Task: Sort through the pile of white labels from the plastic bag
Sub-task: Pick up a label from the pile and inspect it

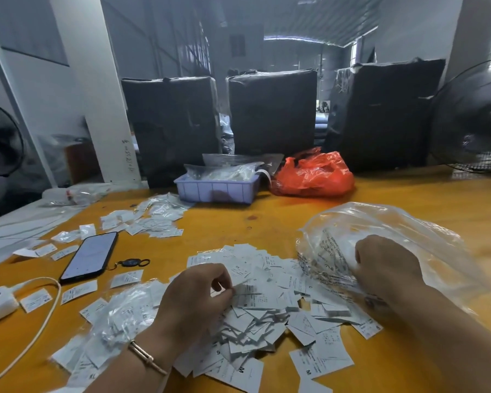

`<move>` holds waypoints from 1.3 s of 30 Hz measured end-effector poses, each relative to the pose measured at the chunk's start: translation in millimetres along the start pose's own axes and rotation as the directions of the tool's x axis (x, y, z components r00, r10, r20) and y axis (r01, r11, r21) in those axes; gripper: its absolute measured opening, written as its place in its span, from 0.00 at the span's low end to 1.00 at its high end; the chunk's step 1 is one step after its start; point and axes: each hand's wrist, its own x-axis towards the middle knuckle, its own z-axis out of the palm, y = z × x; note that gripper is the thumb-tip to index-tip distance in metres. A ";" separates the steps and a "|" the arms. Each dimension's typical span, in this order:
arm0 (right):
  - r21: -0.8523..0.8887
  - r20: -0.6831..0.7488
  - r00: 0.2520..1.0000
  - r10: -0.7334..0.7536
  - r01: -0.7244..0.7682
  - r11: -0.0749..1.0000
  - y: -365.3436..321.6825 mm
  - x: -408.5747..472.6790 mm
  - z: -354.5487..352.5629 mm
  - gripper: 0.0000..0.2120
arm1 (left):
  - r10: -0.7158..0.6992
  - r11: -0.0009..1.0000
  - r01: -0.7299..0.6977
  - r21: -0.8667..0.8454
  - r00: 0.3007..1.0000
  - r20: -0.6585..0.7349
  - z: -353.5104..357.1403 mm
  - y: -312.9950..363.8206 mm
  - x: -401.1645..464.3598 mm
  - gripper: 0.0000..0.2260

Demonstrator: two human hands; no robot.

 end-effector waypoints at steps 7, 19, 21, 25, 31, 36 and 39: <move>0.125 -0.133 0.991 0.006 0.011 0.992 -3.3 -3.4 -5.4 0.06 | -0.027 0.996 0.034 -0.078 0.996 0.080 0.5 -2.0 1.3 0.05; 0.972 -0.171 0.985 -0.006 0.170 0.164 -54.7 -42.3 -34.2 0.04 | 0.076 0.994 -0.065 -0.091 0.990 0.122 -2.8 5.9 2.6 0.19; 0.996 0.012 0.992 -0.127 -0.023 -0.091 -68.6 -50.8 -33.2 0.08 | 0.060 0.971 -0.025 -0.239 0.988 0.143 -5.0 10.8 3.2 0.23; 0.982 0.096 0.962 -0.255 -0.134 -0.136 -84.9 -60.3 -28.9 0.12 | 0.011 0.864 0.106 -0.491 0.973 0.230 -6.1 21.1 2.8 0.24; 0.998 -0.060 0.978 -0.201 0.056 -0.027 -96.1 -62.5 -21.4 0.10 | -0.027 0.710 0.202 -0.675 0.965 0.261 -8.2 23.1 4.5 0.03; 0.902 -0.149 0.963 -0.226 0.225 0.367 -96.8 -59.9 -10.9 0.09 | -0.138 0.727 0.201 -0.657 0.979 0.148 -7.3 13.9 3.2 0.07; 0.606 -0.144 0.885 -0.443 0.433 0.667 -94.4 -57.6 -8.3 0.14 | -0.224 0.718 0.217 -0.662 0.972 0.076 -13.2 6.8 2.7 0.13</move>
